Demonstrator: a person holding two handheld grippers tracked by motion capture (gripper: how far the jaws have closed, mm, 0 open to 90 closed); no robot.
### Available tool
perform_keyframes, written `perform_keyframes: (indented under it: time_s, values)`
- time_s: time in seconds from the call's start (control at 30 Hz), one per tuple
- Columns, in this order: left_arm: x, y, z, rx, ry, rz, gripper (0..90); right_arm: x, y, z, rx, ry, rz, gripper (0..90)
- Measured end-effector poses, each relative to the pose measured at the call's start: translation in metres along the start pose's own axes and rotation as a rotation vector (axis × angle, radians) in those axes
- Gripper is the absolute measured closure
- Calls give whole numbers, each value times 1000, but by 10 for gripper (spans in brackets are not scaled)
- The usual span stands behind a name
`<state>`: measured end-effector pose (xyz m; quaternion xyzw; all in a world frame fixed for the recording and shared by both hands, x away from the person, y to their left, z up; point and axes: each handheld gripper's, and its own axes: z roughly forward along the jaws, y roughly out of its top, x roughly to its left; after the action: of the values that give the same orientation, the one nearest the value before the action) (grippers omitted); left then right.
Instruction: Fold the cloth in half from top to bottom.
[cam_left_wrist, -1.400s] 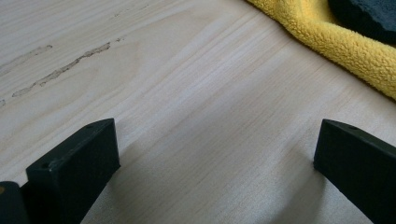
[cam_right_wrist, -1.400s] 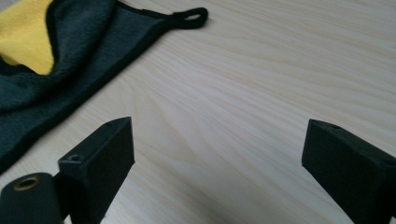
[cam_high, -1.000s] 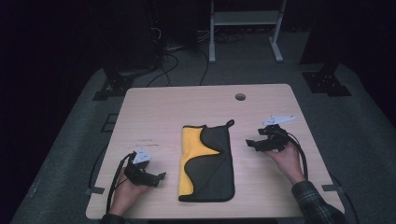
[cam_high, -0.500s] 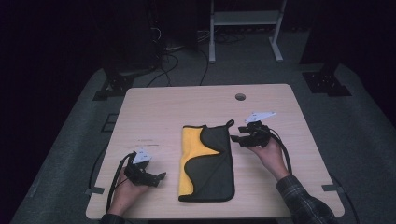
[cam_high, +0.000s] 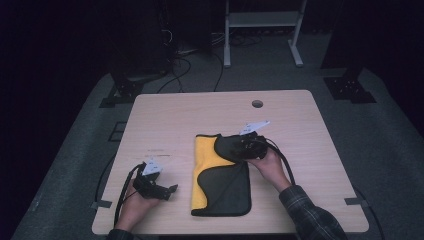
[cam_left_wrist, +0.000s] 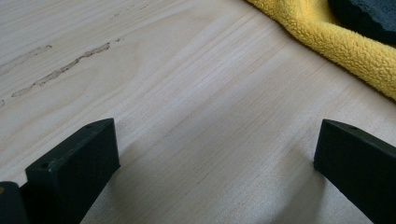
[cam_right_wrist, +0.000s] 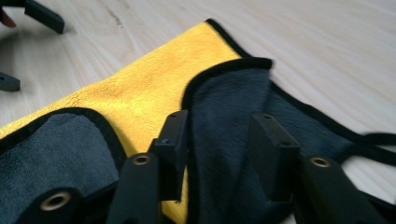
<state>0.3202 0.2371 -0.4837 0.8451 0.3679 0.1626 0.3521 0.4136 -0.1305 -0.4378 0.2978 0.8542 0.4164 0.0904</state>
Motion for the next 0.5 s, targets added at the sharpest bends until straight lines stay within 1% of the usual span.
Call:
perform_keyframes:
  time_s: [0.07, 0.27, 0.33, 0.4, 0.43, 0.47, 0.5]
  values:
    - [0, 0, 0, 0, 0, 0, 0, 5, 2, 9, 12, 9, -10, 586]
    - [0, 0, 0, 0, 0, 0, 0, 12, 6, 31, 35, 28, -30, 599]
    - [0, 0, 0, 0, 0, 1, 0, 14, 7, 37, 46, 24, -41, 599]
    - [0, 0, 0, 0, 1, 0, 0, 16, 8, 45, 53, 22, -35, 599]
    - [0, 0, 0, 0, 0, 0, 0, 17, 8, 50, 61, 9, -38, 600]
    - [0, 0, 0, 0, 0, 0, 0, 17, 8, 50, 61, 9, -38, 600]
    - [0, 0, 0, 0, 1, 0, 0, 18, 8, 56, 78, -10, -47, 609]
